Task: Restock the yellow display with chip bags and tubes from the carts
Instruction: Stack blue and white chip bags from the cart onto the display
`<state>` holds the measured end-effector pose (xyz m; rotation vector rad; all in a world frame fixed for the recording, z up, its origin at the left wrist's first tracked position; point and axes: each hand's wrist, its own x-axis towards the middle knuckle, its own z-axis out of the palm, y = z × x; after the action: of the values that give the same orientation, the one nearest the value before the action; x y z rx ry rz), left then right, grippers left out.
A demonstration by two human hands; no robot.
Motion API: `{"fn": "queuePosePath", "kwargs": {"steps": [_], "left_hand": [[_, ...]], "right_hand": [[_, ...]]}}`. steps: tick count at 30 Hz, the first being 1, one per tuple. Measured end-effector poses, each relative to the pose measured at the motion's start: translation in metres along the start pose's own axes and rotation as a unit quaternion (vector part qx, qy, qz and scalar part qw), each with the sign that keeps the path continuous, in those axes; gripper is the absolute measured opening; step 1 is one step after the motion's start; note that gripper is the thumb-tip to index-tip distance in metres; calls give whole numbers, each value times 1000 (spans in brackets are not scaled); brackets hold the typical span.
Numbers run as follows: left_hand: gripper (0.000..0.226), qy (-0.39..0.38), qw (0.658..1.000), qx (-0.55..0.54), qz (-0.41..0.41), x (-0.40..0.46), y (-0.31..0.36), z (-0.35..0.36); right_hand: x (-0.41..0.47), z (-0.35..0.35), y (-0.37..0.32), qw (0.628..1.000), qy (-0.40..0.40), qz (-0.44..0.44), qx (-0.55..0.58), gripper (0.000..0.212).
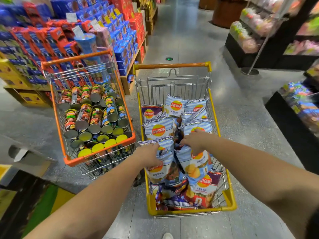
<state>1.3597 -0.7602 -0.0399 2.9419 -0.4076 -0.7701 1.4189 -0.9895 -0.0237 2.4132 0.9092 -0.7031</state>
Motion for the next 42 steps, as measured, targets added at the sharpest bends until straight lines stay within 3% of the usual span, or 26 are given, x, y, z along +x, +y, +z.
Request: {"fn": "queuePosePath", "kwargs": {"steps": [4,11,17,21,26,33,36,42], "left_hand": [[55,9,1000,16,-11,4,1,11],[57,71,991,-110,-35,-10,-3,0],[61,194,970,-134,-55,-78,-46,-73],[58,258,954,-124,-87,-146,-96,-106],[52,295,939,-82,-156,-258,-181,-107],[48,305,890,-64,-333,-441,-304,-62],[52,308,862,-54,-399,-521,-349,-31],[54,334,807,-73,-482,-638,-404,25]], "right_hand": [[7,7,-4,998,-15,18,-55,83],[-11,-14,-1,998,-62,14,25,68],[-53,-121,2,999,38,27,-2,63],[-61,-194,-33,992,112,46,-18,51],[-46,-276,-136,966,242,-23,-82,58],[-26,-386,-336,908,332,-197,-166,37],[-26,-423,-436,873,323,-297,-214,43],[-31,-475,-588,838,285,-399,-241,58]]}}
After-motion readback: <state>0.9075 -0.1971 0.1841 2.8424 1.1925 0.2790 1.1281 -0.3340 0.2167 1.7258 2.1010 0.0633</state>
